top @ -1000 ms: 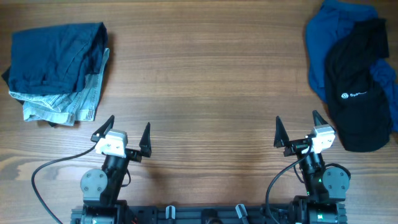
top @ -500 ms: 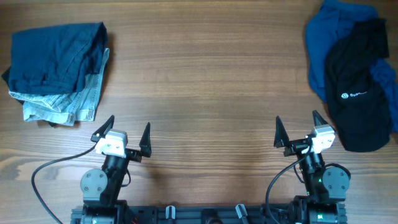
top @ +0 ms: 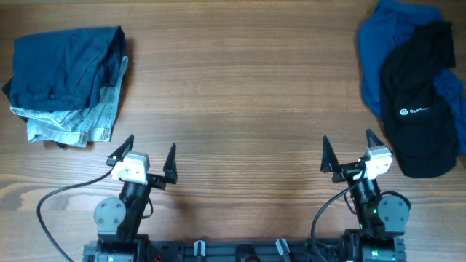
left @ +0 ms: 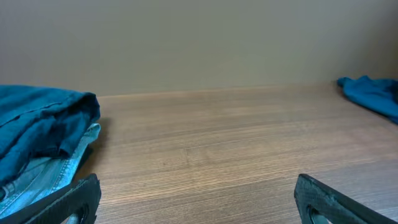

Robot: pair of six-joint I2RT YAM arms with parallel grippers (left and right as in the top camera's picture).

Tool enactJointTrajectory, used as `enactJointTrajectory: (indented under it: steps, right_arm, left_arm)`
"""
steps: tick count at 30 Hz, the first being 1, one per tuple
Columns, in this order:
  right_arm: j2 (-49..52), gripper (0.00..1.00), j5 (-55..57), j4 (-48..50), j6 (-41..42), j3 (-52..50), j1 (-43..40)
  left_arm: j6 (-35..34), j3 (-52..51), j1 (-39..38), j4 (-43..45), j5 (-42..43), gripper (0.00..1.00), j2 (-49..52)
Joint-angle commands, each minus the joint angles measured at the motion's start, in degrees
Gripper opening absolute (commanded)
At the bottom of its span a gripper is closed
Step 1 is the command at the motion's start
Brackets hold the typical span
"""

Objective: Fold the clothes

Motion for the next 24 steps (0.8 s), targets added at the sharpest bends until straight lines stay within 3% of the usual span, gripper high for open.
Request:
enactJointTrajectory:
  steps: [1,19,24]
  right_arm:
    - [-0.55,1.00,1.18,0.09,0.66,-0.13,0.17]
    - [-0.57,1.00,2.49,0.63,0.63,-0.13,0.17]
    - [-0.57,1.00,-1.20,7.69,0.79,-0.11,0.17]
  left_arm:
    - [0.26,-0.28,-0.37,-0.26,-0.72,1.00,-0.09]
    - [0.26,-0.28,-0.37,-0.26,-0.74,1.00,-0.09]
    - [-1.70,-0.28,-0.37,1.09,2.91,1.00,-0.09]
